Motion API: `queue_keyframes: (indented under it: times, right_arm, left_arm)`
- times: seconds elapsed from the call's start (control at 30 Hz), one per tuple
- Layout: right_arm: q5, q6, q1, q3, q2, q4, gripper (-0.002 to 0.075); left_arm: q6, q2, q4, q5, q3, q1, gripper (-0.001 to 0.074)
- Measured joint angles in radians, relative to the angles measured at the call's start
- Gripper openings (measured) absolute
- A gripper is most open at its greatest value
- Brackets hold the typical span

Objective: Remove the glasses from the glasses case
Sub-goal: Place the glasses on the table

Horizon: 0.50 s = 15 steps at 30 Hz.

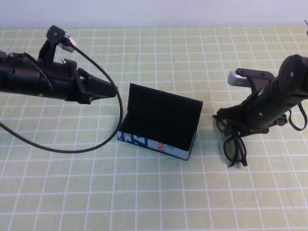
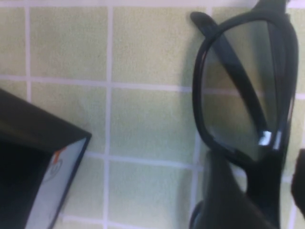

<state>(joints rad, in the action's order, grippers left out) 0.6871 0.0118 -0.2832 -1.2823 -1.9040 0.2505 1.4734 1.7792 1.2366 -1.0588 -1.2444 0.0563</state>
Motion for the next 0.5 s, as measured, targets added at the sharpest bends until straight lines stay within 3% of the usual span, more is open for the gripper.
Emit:
queue_keyframes:
  times: [0.23, 0.33, 0.5]
  right_arm:
    - [0.111, 0.009, 0.000, -0.024, 0.082, -0.038, 0.0310]
    - [0.187, 0.009, 0.000, -0.024, 0.167, -0.042, 0.0260]
    - [0.333, 0.009, -0.005, 0.024, 0.352, -0.044, 0.0100]
  left_arm:
    - [-0.067, -0.027, 0.004, 0.014, -0.012, 0.000, -0.0004]
    - [-0.103, -0.062, 0.008, 0.022, -0.017, 0.000, -0.0004]
    - [-0.141, -0.177, -0.011, 0.034, -0.017, 0.000, -0.0004]
